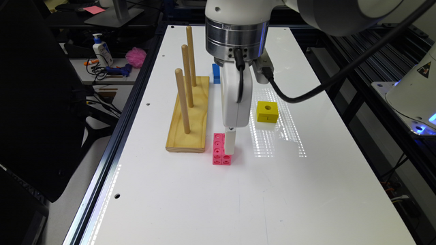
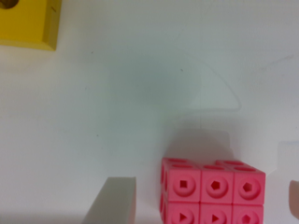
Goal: Pick up pink block.
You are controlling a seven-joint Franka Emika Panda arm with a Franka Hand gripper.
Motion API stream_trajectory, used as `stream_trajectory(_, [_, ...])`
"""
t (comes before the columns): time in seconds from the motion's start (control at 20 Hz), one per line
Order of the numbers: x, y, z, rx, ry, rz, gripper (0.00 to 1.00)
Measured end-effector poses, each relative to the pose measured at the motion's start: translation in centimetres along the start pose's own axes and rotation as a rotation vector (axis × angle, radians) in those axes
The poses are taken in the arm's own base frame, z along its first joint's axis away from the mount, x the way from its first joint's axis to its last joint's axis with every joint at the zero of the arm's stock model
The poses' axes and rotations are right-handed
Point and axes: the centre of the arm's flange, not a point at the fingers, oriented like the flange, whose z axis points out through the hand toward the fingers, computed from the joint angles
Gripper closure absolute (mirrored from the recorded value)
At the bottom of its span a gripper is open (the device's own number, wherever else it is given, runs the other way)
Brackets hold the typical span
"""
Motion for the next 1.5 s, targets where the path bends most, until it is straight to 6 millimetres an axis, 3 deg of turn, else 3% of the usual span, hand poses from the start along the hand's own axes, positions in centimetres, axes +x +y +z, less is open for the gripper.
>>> stream_trajectory(0.35, [0.2, -0.2, 3.9, 0.017, -0.003, 0.000, 0.00])
stream_trajectory(0.7, [0.4, -2.0, 3.8, 0.037, 0.003, -0.001, 0.00])
stream_trajectory(1.15, [0.5, -2.1, 4.9, 0.030, -0.001, 0.000, 0.00])
stream_trajectory(1.2, [0.5, -2.1, 4.8, 0.031, -0.001, 0.000, 1.00])
stream_trajectory(1.5, [0.5, -2.1, 4.8, 0.031, -0.001, 0.000, 1.00])
